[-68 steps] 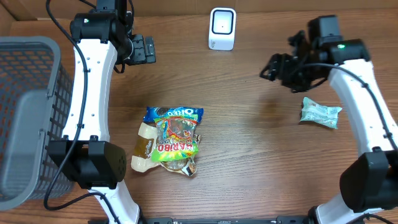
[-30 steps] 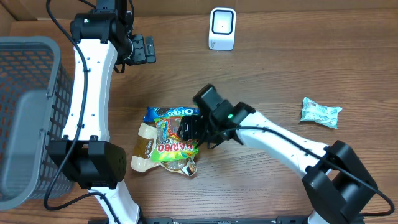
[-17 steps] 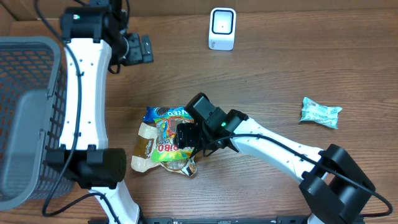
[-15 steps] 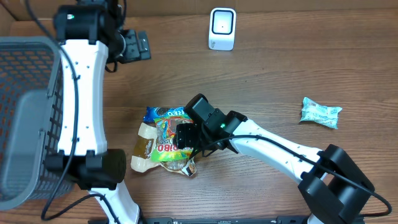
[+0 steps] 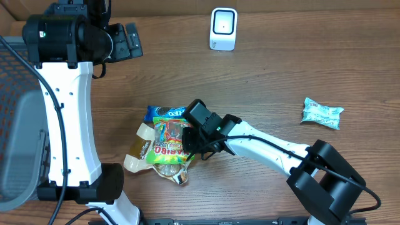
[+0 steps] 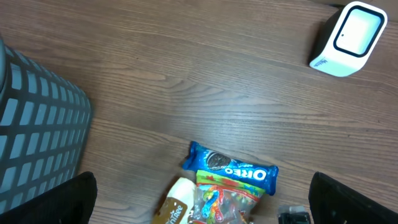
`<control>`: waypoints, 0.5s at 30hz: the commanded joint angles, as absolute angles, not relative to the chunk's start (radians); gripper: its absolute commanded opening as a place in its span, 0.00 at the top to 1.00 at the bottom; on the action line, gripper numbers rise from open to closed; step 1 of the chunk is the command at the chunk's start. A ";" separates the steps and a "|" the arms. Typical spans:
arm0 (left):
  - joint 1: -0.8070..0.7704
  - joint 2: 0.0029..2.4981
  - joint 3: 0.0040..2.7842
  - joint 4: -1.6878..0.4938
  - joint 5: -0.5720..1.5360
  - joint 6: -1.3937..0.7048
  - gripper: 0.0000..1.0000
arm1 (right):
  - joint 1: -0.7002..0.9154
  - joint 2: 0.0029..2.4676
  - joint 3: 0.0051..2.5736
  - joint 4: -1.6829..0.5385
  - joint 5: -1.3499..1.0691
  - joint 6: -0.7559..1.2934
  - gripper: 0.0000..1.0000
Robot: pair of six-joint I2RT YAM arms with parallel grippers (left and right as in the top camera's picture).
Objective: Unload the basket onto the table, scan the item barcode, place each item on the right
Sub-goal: 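Grasp the Haribo bag with the right gripper and lift it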
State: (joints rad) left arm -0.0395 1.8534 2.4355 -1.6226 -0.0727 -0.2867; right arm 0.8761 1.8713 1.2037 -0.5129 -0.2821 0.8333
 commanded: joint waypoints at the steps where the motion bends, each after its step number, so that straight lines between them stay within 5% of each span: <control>1: -0.046 1.858 2.443 -1.623 -0.085 -0.303 0.00 | 0.852 1.868 1.215 -0.527 -0.318 0.783 0.96; 11: -0.046 1.858 2.443 -1.623 -0.085 -0.303 0.00 | 0.760 1.810 1.222 -0.574 -0.353 0.783 0.91; 15: -0.046 1.858 2.443 -1.623 -0.085 -0.303 0.00 | 0.763 1.812 1.190 -0.537 -0.294 0.844 0.50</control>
State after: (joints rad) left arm -0.0395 1.8534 2.4355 -1.6238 -0.0727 -0.2871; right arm 0.7551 1.8465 1.2034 -0.5510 -0.3302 0.8017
